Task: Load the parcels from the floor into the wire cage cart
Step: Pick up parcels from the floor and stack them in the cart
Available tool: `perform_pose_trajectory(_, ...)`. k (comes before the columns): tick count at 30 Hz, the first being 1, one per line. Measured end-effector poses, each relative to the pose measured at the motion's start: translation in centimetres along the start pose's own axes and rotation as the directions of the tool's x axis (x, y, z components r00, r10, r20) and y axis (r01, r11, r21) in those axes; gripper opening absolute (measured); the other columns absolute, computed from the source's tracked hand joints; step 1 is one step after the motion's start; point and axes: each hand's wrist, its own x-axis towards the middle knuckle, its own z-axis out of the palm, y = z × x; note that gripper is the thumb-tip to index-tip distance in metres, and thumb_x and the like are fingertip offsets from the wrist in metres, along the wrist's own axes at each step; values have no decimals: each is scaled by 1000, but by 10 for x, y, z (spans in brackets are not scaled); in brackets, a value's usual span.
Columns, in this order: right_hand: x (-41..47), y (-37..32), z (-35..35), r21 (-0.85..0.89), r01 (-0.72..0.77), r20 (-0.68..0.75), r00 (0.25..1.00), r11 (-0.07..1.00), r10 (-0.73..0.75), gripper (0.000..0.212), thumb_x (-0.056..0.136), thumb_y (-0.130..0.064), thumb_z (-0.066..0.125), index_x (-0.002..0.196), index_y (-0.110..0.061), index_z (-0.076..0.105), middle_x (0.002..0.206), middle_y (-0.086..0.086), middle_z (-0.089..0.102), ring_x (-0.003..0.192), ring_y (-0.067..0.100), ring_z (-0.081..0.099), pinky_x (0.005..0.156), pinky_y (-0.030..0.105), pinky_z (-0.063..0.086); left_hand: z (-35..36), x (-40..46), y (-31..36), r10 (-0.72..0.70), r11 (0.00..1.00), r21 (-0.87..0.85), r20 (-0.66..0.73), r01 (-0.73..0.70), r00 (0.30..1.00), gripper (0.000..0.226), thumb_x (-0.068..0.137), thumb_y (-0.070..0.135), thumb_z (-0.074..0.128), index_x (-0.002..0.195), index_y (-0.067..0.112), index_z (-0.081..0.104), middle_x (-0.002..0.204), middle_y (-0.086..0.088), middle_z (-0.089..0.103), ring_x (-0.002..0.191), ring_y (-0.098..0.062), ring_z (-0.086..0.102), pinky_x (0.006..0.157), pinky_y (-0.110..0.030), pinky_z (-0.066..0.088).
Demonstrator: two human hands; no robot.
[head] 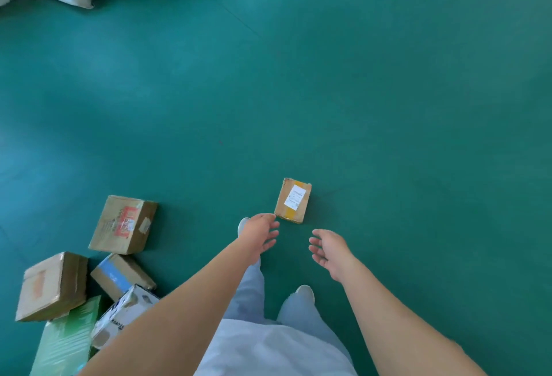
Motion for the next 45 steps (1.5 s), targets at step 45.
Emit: perform_pose_trajectory(45,523,61,26,397,-164,-131,964,903,232,51,87,-73,57,115,-32,48,133,-2,51,117,24,51,96,44,39,121,506,-58,-256,755,602,-92,259,962,58,90,71,59,123,27,43,120,6,54,117,-21,54,106,-55,45)
